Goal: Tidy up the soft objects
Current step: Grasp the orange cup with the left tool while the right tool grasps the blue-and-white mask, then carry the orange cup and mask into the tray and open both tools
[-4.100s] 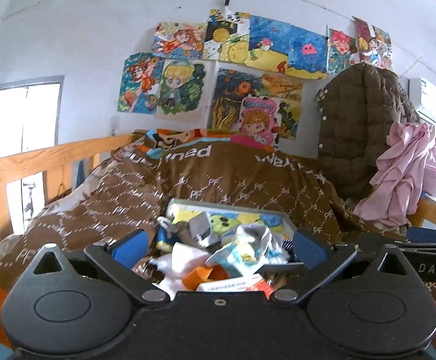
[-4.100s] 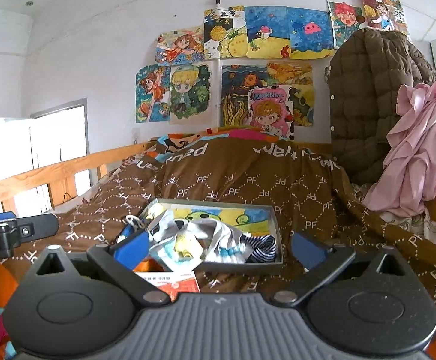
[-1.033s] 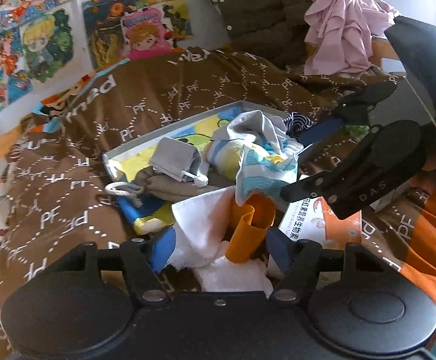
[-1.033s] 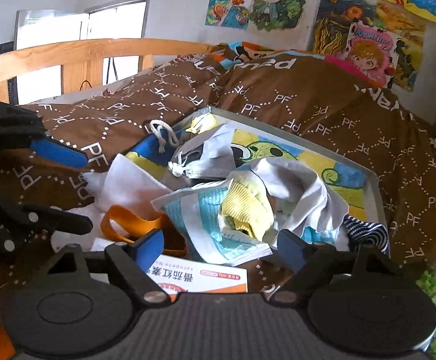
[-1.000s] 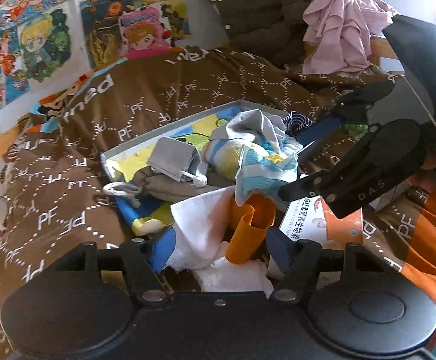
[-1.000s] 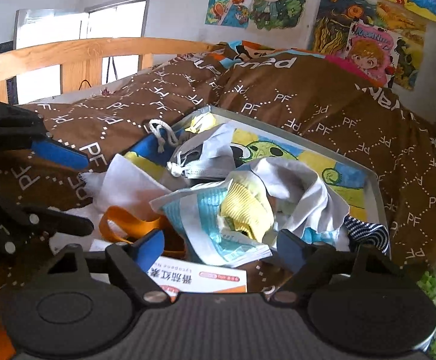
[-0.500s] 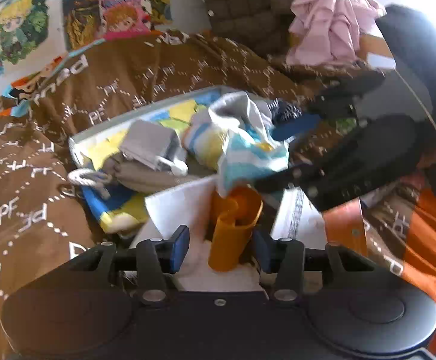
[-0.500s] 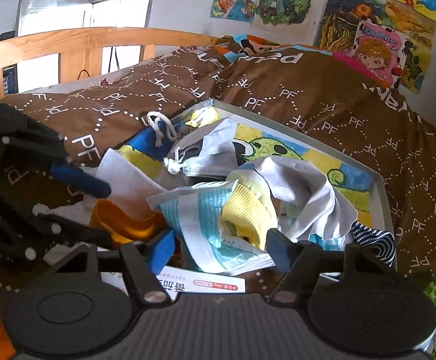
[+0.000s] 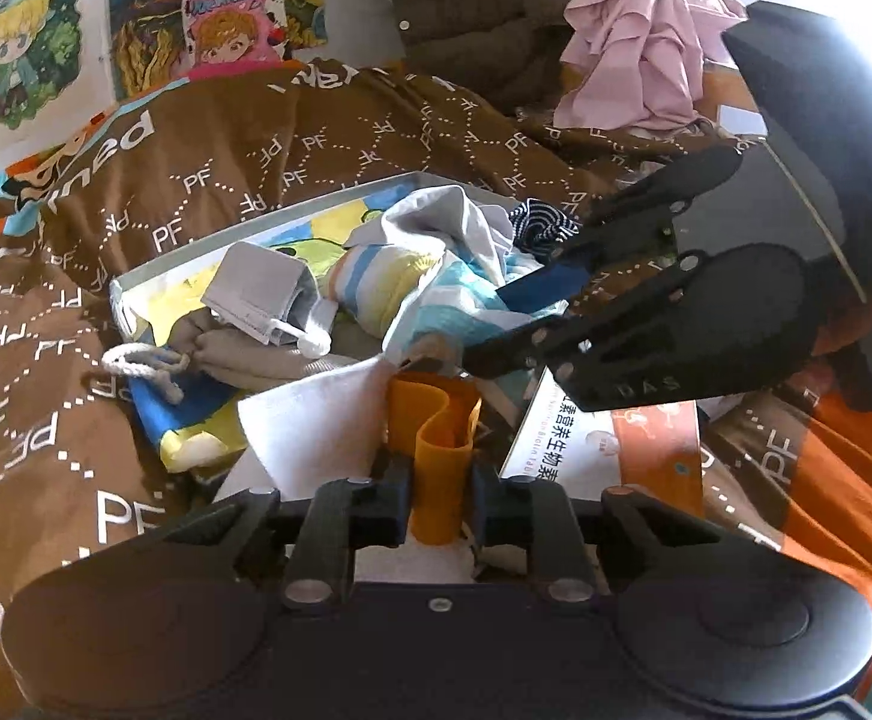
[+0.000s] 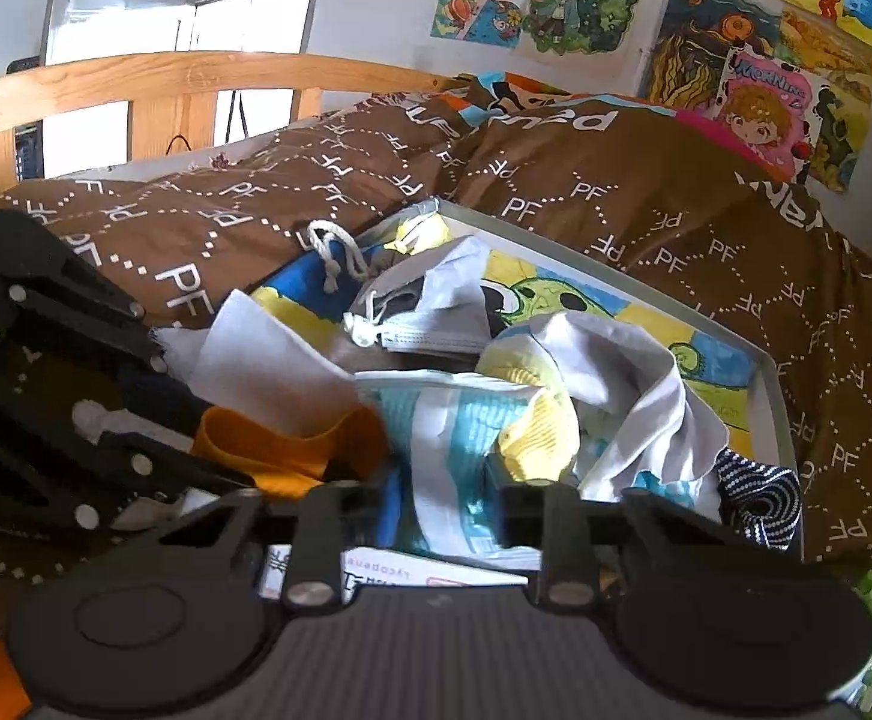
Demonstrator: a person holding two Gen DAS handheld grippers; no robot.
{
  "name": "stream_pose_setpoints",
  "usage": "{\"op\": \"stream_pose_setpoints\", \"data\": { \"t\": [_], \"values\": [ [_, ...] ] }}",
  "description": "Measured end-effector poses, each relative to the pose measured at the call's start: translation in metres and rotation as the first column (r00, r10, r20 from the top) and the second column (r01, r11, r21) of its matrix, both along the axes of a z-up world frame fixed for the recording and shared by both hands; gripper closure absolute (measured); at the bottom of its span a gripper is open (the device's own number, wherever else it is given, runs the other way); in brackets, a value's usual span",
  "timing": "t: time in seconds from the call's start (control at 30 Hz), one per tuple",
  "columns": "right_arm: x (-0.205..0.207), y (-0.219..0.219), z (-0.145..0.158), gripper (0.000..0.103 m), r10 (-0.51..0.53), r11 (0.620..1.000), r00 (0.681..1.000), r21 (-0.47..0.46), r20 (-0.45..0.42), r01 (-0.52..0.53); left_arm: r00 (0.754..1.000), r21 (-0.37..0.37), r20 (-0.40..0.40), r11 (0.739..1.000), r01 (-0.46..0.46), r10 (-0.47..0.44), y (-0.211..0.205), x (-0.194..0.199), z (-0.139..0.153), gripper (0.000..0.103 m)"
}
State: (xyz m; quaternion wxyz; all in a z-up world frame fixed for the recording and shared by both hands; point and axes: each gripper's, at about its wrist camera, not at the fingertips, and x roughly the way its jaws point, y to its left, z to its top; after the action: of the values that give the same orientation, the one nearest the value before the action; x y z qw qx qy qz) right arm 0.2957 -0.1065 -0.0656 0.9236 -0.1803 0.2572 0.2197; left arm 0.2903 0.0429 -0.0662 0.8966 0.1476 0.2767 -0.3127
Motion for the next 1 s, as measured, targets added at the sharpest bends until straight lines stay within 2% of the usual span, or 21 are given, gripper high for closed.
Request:
{"op": "stream_pose_setpoints", "data": {
  "t": [0.3, 0.53, 0.67, 0.73, 0.83, 1.0],
  "values": [
    [-0.007, -0.013, 0.023, 0.076, 0.020, 0.999, 0.999, 0.050, 0.027, -0.021, 0.996, -0.024, -0.049, 0.996, -0.082, 0.080, 0.000, -0.009, 0.013, 0.087],
    [-0.007, -0.031, 0.045, 0.076, -0.014, 0.990, 0.996, 0.142, 0.084, 0.002, 0.993, -0.157, -0.082, 0.982, -0.101, 0.090, 0.007, -0.020, 0.042, 0.088],
    [-0.008, -0.038, 0.053, 0.076, -0.032, 0.982, 0.989, 0.189, 0.142, 0.005, 0.990, -0.269, -0.100, 0.955, -0.128, 0.104, 0.014, -0.019, 0.057, 0.088],
    [-0.004, -0.039, 0.056, 0.076, -0.042, 0.978, 0.987, 0.209, 0.154, 0.009, 0.988, -0.320, -0.073, 0.935, -0.150, 0.134, 0.017, -0.016, 0.064, 0.088],
    [0.008, -0.039, 0.061, 0.076, -0.055, 0.966, 0.988, 0.260, 0.143, 0.016, 0.978, -0.349, -0.025, 0.914, -0.205, 0.209, 0.019, -0.001, 0.070, 0.087],
    [0.034, -0.037, 0.064, 0.076, -0.065, 0.932, 0.992, 0.363, 0.112, 0.020, 0.946, -0.387, -0.033, 0.868, -0.310, 0.323, 0.032, 0.029, 0.062, 0.087]
  ]
}}
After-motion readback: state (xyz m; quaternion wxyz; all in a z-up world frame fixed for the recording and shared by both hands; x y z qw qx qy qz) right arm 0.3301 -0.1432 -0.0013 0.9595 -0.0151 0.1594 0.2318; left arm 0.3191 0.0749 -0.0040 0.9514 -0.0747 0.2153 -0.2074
